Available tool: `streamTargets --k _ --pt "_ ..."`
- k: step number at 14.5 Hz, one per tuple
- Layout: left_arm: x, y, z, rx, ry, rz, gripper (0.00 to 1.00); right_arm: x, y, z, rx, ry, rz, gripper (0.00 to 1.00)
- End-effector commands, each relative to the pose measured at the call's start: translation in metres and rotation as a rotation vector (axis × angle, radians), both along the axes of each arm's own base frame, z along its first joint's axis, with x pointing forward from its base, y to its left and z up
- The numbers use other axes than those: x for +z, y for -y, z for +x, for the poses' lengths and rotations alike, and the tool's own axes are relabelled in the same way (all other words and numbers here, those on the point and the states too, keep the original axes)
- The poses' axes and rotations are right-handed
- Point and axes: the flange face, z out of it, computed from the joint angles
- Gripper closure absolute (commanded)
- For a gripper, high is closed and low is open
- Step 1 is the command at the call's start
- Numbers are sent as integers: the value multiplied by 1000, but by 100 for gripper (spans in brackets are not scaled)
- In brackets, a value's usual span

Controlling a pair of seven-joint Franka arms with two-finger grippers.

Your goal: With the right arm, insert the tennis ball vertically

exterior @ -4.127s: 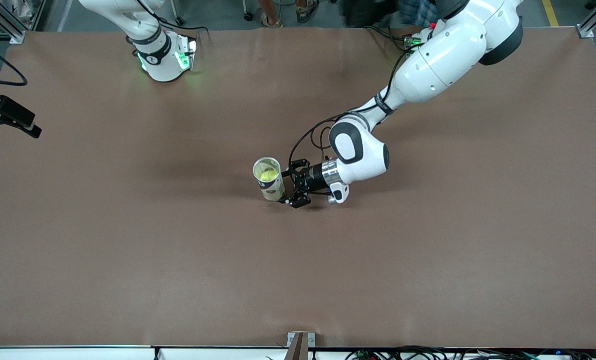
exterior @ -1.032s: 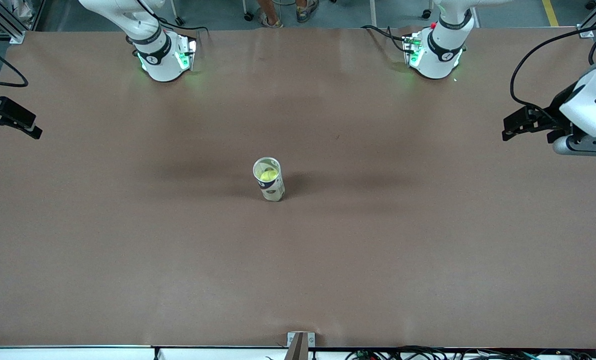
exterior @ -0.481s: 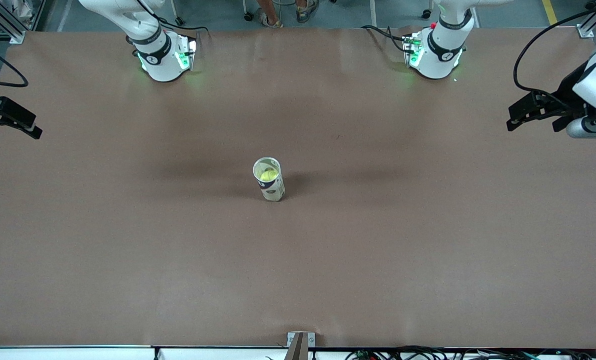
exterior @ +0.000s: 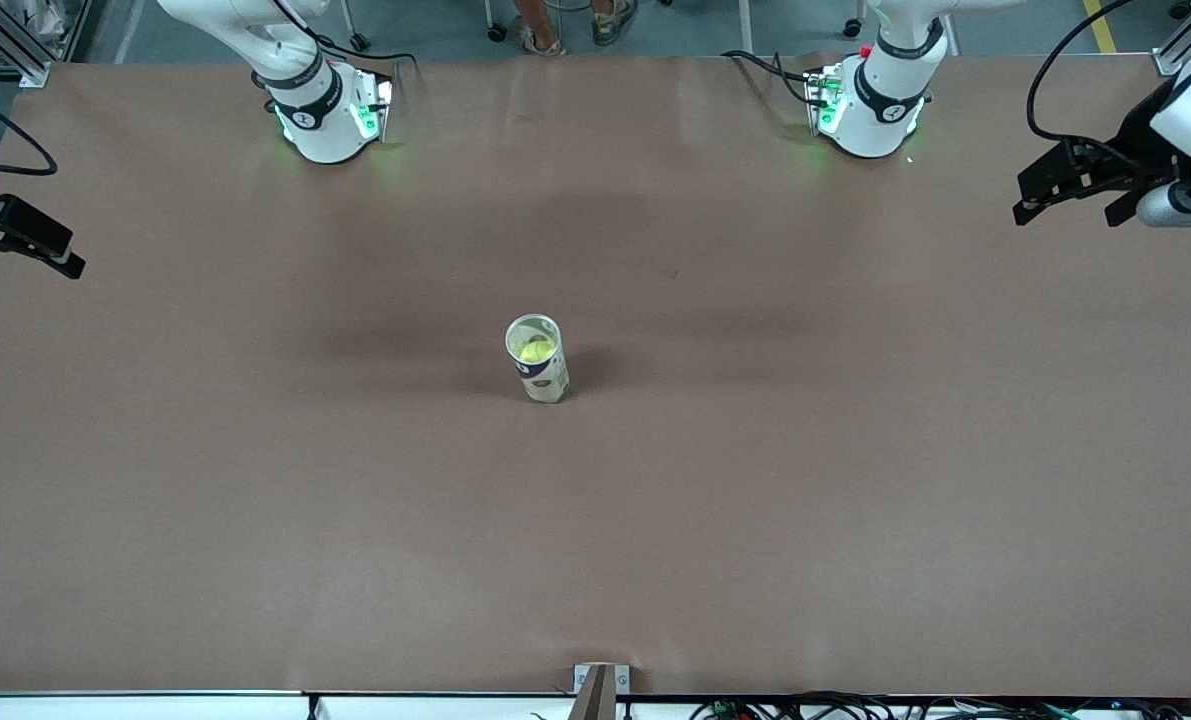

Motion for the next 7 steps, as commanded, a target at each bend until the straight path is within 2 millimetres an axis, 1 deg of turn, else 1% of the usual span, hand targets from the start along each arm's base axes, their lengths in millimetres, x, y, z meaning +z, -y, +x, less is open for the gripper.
streamTargets --k 1,7 --pt "6 -3 -20 -13 36 1 0 0 0 2 5 1 -6 0" --pt "5 -8 -20 -9 53 34 0 1 0 2 5 2 -6 0"
